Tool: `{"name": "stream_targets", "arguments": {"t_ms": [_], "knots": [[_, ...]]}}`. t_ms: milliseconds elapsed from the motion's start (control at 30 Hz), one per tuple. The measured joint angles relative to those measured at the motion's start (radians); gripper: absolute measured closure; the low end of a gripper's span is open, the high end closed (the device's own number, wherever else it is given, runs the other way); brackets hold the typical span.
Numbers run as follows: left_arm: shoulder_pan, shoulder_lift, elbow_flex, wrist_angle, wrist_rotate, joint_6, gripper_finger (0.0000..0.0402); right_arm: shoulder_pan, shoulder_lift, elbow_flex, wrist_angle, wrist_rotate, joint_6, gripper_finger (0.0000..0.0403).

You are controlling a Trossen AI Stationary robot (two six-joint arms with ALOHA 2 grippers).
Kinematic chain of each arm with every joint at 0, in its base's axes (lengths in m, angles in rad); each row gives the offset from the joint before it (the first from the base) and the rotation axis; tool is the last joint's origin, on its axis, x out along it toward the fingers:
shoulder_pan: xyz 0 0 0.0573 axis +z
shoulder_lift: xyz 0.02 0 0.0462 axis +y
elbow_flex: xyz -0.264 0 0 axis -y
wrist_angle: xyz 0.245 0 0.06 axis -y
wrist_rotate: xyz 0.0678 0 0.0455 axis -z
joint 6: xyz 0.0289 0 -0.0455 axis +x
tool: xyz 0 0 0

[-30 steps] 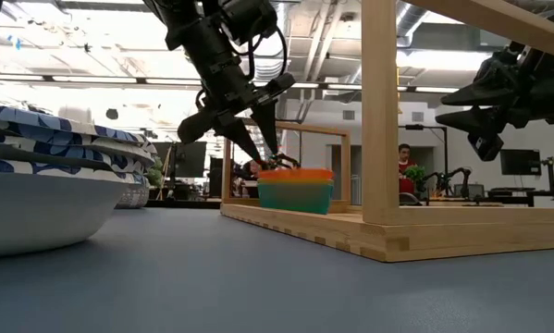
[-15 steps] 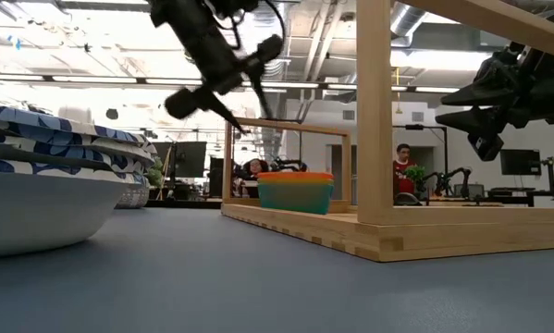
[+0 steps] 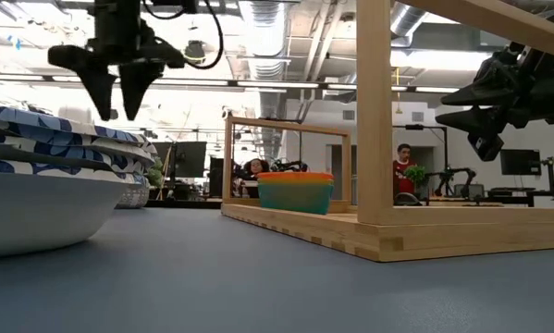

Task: Place and stack bowls onto a shelf
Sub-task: Stack the pink bowl on top of the orange bowl

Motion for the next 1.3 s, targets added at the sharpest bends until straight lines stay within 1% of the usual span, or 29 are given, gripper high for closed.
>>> {"name": "stream_targets", "arguments": {"t_ms": [100,300,533,767,967,1033,1100,1200,1300], "knots": [[-0.024,0.002,-0.058,0.023,0.0,-0.004,0.0214,0.0,0.0,0.0,0.0,0.0,0.0,0.0232],[-0.042,0.002,-0.183,0.075,0.013,-0.085,0.0214,0.0,0.0,0.0,0.0,0.0,0.014,0.0232],[-0.042,0.002,-0.26,0.256,0.035,-0.032,0.0214,0.0,0.0,0.0,0.0,0.0,0.018,0.0232],[-0.042,0.006,-0.342,0.261,0.043,-0.103,0.0214,0.0,0.0,0.0,0.0,0.0,0.018,0.0232],[-0.042,0.006,-0.381,0.329,0.068,-0.07,0.022,0.0,0.0,0.0,0.0,0.004,0.018,0.0232],[-0.042,0.006,-0.408,0.351,0.088,-0.07,0.0234,0.0,0.0,0.0,-0.001,0.015,0.018,0.0232],[-0.041,0.006,-0.438,0.362,0.106,-0.071,0.026,0.0,0.0,0.0,-0.003,0.023,0.018,0.0232],[-0.031,0.006,-0.475,0.392,0.147,-0.071,0.0314,0.0,0.0,0.0,-0.003,0.024,0.018,0.0232],[-0.026,0.006,-0.482,0.382,0.155,-0.051,0.0377,0.0,0.0,0.0,-0.002,0.025,0.018,0.0232]]}}
